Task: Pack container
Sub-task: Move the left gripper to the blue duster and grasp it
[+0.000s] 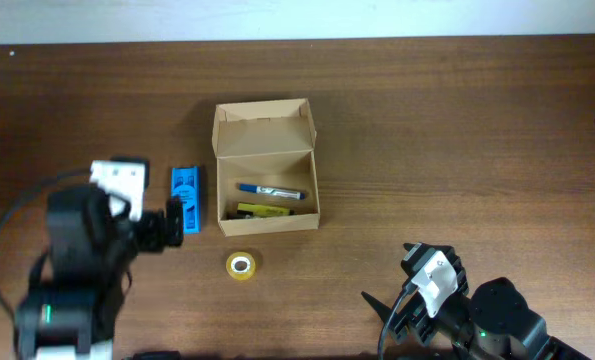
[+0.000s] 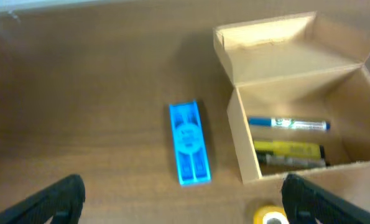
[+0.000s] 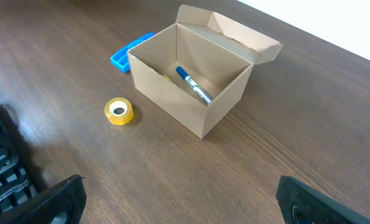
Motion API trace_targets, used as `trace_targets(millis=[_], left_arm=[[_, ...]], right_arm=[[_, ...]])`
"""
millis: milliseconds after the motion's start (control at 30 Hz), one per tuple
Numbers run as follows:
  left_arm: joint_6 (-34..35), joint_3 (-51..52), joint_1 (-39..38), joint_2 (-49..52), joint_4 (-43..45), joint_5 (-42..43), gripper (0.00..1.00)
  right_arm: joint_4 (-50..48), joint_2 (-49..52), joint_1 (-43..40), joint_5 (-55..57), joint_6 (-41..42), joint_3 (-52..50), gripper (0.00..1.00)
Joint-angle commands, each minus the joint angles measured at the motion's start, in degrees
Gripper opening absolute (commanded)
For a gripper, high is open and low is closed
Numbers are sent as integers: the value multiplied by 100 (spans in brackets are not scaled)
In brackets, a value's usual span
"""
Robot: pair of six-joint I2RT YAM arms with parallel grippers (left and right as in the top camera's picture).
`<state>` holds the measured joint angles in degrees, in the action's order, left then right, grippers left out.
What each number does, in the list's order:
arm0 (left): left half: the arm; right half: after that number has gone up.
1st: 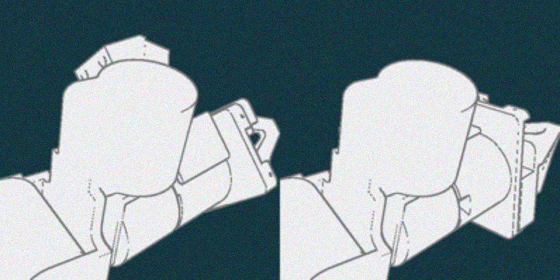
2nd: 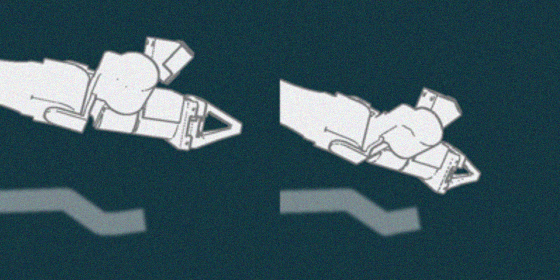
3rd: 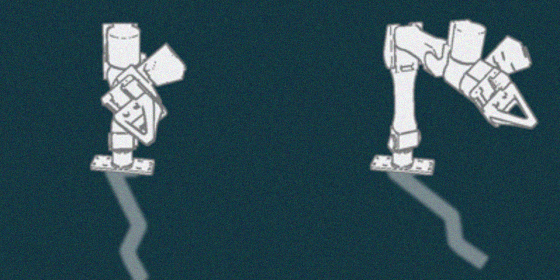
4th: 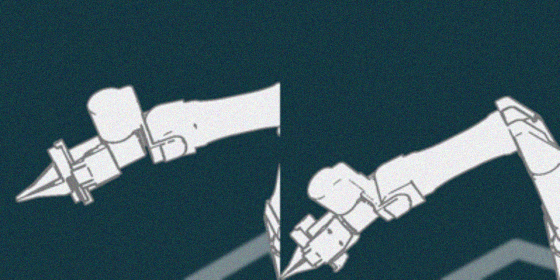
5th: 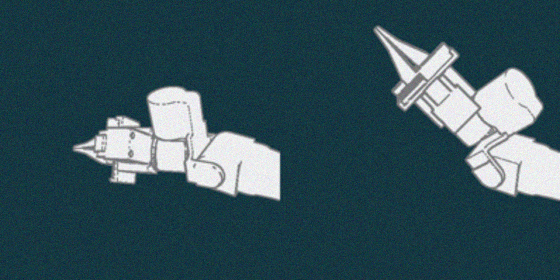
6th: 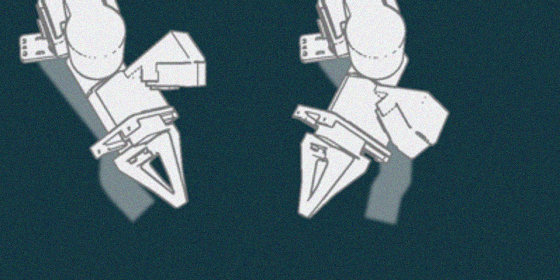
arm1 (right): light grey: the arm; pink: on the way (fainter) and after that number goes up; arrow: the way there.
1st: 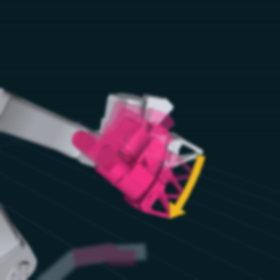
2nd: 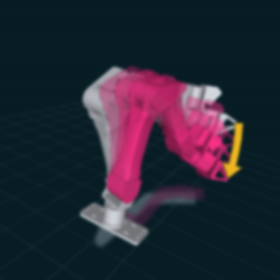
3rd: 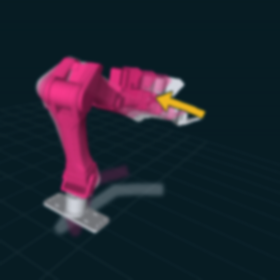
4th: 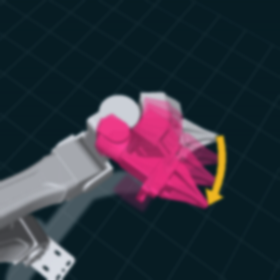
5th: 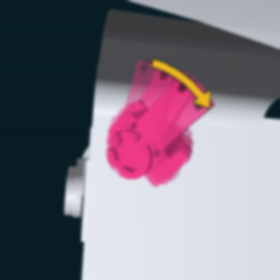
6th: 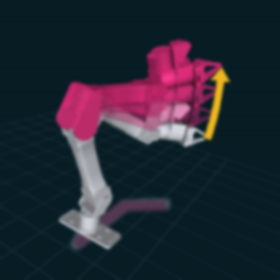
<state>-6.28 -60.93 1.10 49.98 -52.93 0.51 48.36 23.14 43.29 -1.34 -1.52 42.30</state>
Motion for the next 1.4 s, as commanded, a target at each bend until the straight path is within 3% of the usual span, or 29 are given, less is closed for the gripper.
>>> trace_targets(millis=[0,300,533,1367], left_arm=[[-44,-605,4,1204,-323,352,100],[-9,-1838,9,3453,-778,1137,100],[1172,-1904,216,4616,-778,1130,100],[1316,-1904,291,6201,-706,455,100]], right_arm=[[-17,-28,20,72,52,7,99],[-17,-28,20,72,52,7,99],[-17,-28,20,72,52,7,99],[-17,-28,20,72,52,7,99]])
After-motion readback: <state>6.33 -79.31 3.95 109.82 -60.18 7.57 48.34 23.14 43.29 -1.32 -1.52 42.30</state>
